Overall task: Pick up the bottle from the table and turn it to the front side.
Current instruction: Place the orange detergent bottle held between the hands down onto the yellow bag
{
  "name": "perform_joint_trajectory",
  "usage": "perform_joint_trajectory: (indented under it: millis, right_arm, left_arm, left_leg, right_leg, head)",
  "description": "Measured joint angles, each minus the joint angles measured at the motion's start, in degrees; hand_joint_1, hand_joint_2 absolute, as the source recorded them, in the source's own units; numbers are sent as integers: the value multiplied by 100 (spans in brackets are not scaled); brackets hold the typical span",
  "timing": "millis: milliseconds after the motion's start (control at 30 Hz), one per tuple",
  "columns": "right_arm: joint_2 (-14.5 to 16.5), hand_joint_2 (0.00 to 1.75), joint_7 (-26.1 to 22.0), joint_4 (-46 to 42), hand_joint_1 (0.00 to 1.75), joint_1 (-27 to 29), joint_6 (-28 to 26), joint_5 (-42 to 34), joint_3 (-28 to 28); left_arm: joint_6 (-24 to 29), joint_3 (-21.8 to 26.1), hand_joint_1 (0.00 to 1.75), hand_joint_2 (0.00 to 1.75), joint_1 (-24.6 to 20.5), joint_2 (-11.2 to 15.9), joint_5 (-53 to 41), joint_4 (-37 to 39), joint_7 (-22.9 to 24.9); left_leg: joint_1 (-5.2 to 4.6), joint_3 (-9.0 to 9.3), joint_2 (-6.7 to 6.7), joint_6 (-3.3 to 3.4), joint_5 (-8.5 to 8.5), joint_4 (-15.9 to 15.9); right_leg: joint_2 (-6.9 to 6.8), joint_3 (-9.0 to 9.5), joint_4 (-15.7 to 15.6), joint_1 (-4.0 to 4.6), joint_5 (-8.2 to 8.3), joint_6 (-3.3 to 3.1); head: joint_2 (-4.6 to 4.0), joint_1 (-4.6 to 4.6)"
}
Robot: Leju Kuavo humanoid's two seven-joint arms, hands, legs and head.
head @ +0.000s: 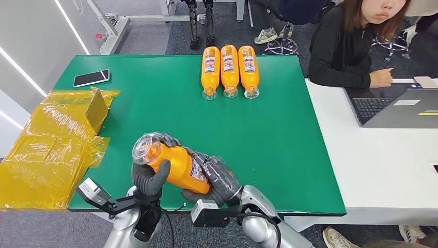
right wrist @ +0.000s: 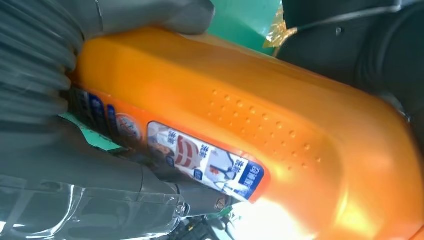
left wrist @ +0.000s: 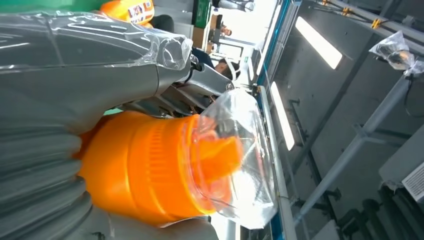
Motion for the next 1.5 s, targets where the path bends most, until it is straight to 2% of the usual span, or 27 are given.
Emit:
perform_joint_trajectory:
  millis: [233, 533, 633, 767, 1000, 1133, 1267, 1400, 1500]
  right_arm:
    - [9, 175, -71, 4, 0, 11, -74, -27, 25]
    - [149, 175, -499, -125, 0, 235, -1114, -20, 24]
    - [233, 175, -885, -196, 0, 346, -1577, -437, 21]
    - [310, 175, -1230, -305, 0, 474, -1915, -887, 7]
    - [381, 175, -1394, -426, 0, 520, -2156, -1167, 21]
    - [396, 175, -1443, -414, 0, 473, -2188, -1294, 68]
    - [401, 175, -1488, -370, 0, 419, -2197, -1406, 125]
    - [411, 175, -1514, -338, 0, 389, -2218, -1493, 155]
    - [411, 175, -1523, -334, 0, 387, -2241, -1541, 157]
  left_arm:
    - [46, 57, 172, 175, 6, -3, -43, 0, 25]
    - [353, 165, 172, 175, -6, -7, -99, 20, 93]
    - [789, 309, 173, 175, -50, 0, -275, 64, 44]
    - [1723, 594, 175, 175, -221, 70, -760, 98, -139]
    - [2953, 1262, 175, 175, -736, 341, -1637, 105, -301]
    - [3943, 1482, 175, 175, -1221, 654, -2612, 231, -293]
    - [4861, 1494, 175, 175, -1746, 1023, -3947, 586, -115]
    - [5542, 1462, 175, 175, -2228, 1389, -5828, 1132, 537]
    - [5646, 1423, 175, 175, -2415, 1624, -7187, 1457, 1085]
  left_leg:
    - [0, 1, 0, 0, 0, 0]
    - [1, 1, 3, 0, 0, -1]
    - [1, 1, 3, 0, 0, -1]
    - [1, 2, 4, -2, 1, -2]
    - [3, 1, 4, -11, 7, -2]
    - [4, 1, 2, -13, 10, -2]
    - [4, 2, 3, -14, 12, -2]
    - [4, 4, 5, -15, 13, -2]
    - [3, 4, 12, -15, 13, -2]
  right_leg:
    - [0, -1, 0, 0, 0, 0]
    - [3, -4, 0, 1, 0, 0]
    - [4, -5, 0, 1, 0, -1]
    - [6, -5, 2, 1, 0, -1]
    - [6, -6, 7, 2, 2, -5]
    - [4, -6, 9, 2, 4, -6]
    - [6, -6, 11, 2, 5, -8]
    - [8, -7, 12, 2, 6, -9]
    - [16, -9, 12, 2, 6, -10]
  head:
    - [1, -1]
    - [1, 0]
    - [1, 0]
    - [1, 0]
    - [1, 0]
    - [1, 0]
    - [1, 0]
    - [1, 0]
    - [1, 0]
